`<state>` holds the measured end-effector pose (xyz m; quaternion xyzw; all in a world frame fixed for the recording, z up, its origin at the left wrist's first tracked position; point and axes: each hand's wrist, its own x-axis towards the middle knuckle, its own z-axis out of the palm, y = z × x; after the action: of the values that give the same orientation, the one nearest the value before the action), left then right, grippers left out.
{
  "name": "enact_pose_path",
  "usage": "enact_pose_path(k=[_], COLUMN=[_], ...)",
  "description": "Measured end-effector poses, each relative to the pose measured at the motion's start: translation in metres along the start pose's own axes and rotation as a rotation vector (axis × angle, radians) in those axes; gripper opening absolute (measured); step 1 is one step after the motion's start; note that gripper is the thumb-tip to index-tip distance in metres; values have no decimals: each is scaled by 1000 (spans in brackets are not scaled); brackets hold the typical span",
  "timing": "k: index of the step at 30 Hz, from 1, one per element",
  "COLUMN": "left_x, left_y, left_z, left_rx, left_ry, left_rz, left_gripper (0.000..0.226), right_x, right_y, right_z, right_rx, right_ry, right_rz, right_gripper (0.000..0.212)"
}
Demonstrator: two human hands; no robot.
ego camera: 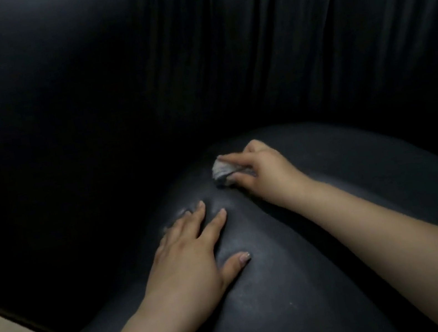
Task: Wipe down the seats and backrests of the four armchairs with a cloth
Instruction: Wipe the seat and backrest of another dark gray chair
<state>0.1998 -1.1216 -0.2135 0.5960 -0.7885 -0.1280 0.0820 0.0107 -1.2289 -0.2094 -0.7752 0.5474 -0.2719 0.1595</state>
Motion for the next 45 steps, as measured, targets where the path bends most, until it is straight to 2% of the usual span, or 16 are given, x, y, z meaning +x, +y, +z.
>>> enact_pose_path(k=[3,5,10,12,14,16,18,19,21,25,27,34,37,39,43,45], left_x=[1,2,5,5,4,3,3,3,4,6,6,1,0,2,6,6], left_y=[0,-1,-3,-4,-3,-3,-3,-3,-2,-5,-6,0,4,6,14,19], left_z=[1,2,2,2,3,2,2,2,2,2,1,-5,-9,-12,-14,-13], left_rx=[-10,-13,14,17,18,1,-17,-19,-16,-10,-15,-56,-64,-60,-1,8], left_ry=[-4,-14,-29,-31,-24,-25,-27,-27,-27,-34,-40,7,27,30,24,30], left_rz=[5,13,30,33,36,30,25,23,23,21,15,-14,-17,-18,32,53], left_gripper=[82,81,81,82,82,83,83,82,82,82,83,88,88,86,78,75], right_x=[23,29,25,35,48,57,57,56,55,36,31,-12,-31,-31,-38,-47], right_y=[22,19,-37,-33,-4,35,59,61,41,-19,-18,89,106,93,33,27], right_z=[-16,-9,39,36,19,-4,-17,-16,-2,36,33,-59,-82,-76,-31,-29], right_rx=[-48,-28,18,-10,-99,-188,-133,-110,-72,-14,-31,-149,-118,-92,-42,-51], right_ry=[100,121,-91,-119,-53,61,153,165,130,2,4,289,373,343,147,115], right_rz=[201,232,-91,-107,2,213,376,386,300,3,-19,432,633,600,255,176], right_gripper=[44,45,43,43,42,39,41,42,41,43,45,42,43,42,42,43])
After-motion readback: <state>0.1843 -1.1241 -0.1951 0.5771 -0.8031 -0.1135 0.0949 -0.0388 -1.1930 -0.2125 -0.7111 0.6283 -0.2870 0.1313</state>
